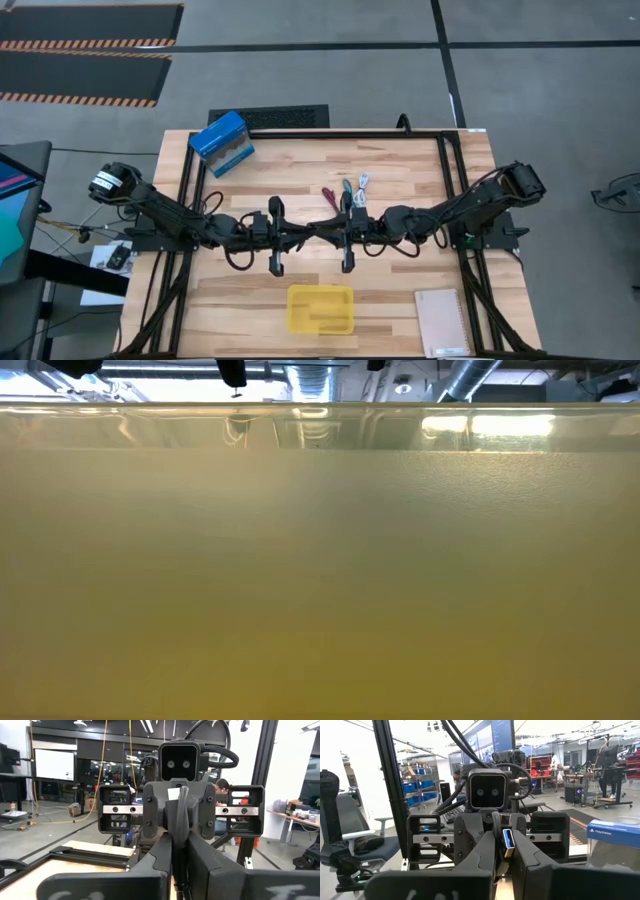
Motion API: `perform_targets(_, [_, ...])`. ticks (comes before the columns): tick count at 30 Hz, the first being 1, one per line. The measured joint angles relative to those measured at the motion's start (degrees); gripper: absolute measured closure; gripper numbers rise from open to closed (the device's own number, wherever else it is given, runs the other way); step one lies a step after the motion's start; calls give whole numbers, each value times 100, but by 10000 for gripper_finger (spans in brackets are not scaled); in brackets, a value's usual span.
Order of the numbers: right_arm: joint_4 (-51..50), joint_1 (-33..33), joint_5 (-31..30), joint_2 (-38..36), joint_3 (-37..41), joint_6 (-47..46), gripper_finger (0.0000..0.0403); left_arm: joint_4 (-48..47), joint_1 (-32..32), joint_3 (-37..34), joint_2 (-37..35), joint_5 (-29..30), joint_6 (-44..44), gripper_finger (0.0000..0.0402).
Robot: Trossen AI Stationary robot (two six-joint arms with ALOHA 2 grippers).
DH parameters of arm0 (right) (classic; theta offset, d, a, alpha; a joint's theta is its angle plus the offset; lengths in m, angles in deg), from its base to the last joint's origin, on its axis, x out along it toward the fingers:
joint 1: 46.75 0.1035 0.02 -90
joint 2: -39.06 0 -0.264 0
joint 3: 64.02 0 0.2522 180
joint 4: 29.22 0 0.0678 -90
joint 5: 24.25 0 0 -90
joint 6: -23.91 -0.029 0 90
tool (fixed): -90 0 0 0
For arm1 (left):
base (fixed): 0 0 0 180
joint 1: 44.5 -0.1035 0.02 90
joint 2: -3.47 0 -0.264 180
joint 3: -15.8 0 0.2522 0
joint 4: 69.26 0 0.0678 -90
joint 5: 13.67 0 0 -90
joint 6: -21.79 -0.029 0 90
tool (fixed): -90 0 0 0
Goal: Pick and place USB-C Cables
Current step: Put the black charger cable into the yellow bin
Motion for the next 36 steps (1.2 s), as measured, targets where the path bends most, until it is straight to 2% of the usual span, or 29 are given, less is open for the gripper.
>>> perform_targets(4, [-34, -7, -121, 14, 0, -20, 371, -106, -6, 0, -1, 141, 99, 348])
perform_targets(9, [5, -18, -305, -45, 0, -12, 374, -314, 6, 0, 2, 117, 254, 277])
perform_targets(13, [-160, -41, -321, -219, 4, 46, 374, -583, 7, 2, 2, -37, 501, 222])
perform_targets(17, [-543, -48, -322, -493, 4, 51, 374, -744, 22, 2, 4, -55, 641, 188])
perform_targets(23, [-1234, 119, -489, -973, 2, 57, 374, -896, 22, 2, 4, -244, 811, 174])
perform_targets(29, [-1914, 640, -489, -1177, 0, -193, 374, -1139, 26, 2, 4, -355, 971, 173])
perform_targets(36, [-2264, 1220, -422, -608, 0, -646, 371, -1128, 19, 4, 7, -192, 1037, 173])
